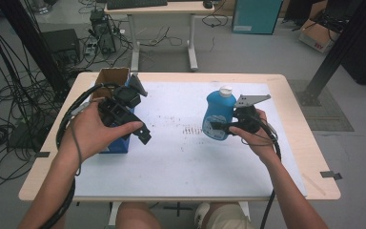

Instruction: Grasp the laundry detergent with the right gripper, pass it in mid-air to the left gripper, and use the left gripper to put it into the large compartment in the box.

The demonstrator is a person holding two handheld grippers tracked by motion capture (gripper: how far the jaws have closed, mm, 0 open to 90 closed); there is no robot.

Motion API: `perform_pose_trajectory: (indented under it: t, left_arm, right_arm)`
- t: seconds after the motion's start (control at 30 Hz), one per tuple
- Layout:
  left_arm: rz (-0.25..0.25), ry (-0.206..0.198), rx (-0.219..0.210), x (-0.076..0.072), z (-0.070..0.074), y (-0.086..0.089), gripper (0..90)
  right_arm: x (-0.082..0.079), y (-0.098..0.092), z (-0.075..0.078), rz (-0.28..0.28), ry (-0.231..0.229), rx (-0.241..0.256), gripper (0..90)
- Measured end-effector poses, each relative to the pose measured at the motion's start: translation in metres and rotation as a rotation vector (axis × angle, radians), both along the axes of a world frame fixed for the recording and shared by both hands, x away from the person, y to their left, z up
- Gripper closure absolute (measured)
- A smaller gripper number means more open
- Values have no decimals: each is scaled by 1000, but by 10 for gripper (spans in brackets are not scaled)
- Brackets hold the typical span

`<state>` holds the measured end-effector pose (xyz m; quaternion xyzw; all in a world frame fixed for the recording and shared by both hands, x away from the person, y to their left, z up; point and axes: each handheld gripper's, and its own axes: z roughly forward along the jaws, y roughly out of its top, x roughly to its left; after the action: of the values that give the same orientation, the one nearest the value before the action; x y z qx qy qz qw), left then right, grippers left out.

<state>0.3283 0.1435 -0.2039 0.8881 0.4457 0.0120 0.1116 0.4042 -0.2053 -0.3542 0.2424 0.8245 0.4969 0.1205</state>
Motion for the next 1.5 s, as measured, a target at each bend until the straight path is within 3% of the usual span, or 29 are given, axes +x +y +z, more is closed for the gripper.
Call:
perform_pose_trajectory:
  t: [0.07,0.27,0.5,0.57,0.6,0.63,0.73,0.8,0.9,1.07,1.23,1.5]
  left_arm:
    - [2,-2,14,1,1,4,53]
    - [-46,-5,-7,2,13,11,54]
    - [-96,-18,-3,8,25,5,55]
    - [-145,-5,41,12,30,2,55]
    - [-165,-14,104,13,32,-2,55]
    - [-171,-17,129,14,34,-4,54]
    - [-219,-31,140,17,45,-10,58]
    - [-240,-62,176,18,51,-14,56]
    - [-301,-89,146,22,60,-20,57]
    - [-394,-135,137,29,69,-32,55]
    - [-486,-122,152,42,74,-45,50]
    - [-595,-89,134,60,70,-58,46]
  right_arm:
    - [1,3,1,5,5,3,426]
    - [4,16,3,18,17,-12,426]
    - [3,37,6,76,24,-33,426]
    - [2,42,7,89,25,-33,426]
    - [1,44,8,98,25,-31,426]
    - [1,47,9,106,29,-31,426]
    - [-1,54,11,124,29,-33,426]
    - [-2,58,13,143,33,-36,426]
    - [-4,65,16,173,42,-33,426]
    - [-8,80,22,240,52,-33,426]
    - [-12,92,27,297,48,-27,426]
    - [-17,105,28,363,59,-35,426]
